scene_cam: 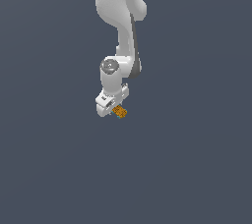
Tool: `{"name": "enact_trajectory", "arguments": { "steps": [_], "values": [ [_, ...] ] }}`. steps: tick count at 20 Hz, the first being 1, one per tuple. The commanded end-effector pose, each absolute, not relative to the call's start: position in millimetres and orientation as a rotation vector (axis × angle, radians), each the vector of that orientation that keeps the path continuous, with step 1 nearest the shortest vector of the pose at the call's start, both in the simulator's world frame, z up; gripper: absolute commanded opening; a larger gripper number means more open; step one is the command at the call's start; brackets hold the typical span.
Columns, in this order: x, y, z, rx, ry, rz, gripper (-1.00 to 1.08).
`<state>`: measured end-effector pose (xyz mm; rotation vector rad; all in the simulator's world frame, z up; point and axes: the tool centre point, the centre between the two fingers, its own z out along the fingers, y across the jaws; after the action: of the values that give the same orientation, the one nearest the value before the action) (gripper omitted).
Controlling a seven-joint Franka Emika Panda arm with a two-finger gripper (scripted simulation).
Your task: Pick up the object and move it to a goal position.
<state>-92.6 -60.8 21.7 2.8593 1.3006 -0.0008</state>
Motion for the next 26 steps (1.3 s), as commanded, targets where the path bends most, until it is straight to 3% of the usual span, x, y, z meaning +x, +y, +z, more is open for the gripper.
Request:
{"name": "enact_trajectory", "arguments": {
  "steps": [1,26],
  "values": [
    [-87,-59,28,2.858,1.301,0.001,-1.0],
    [50,-30,168,2.86,1.302,0.001,-1.0]
  ]
}}
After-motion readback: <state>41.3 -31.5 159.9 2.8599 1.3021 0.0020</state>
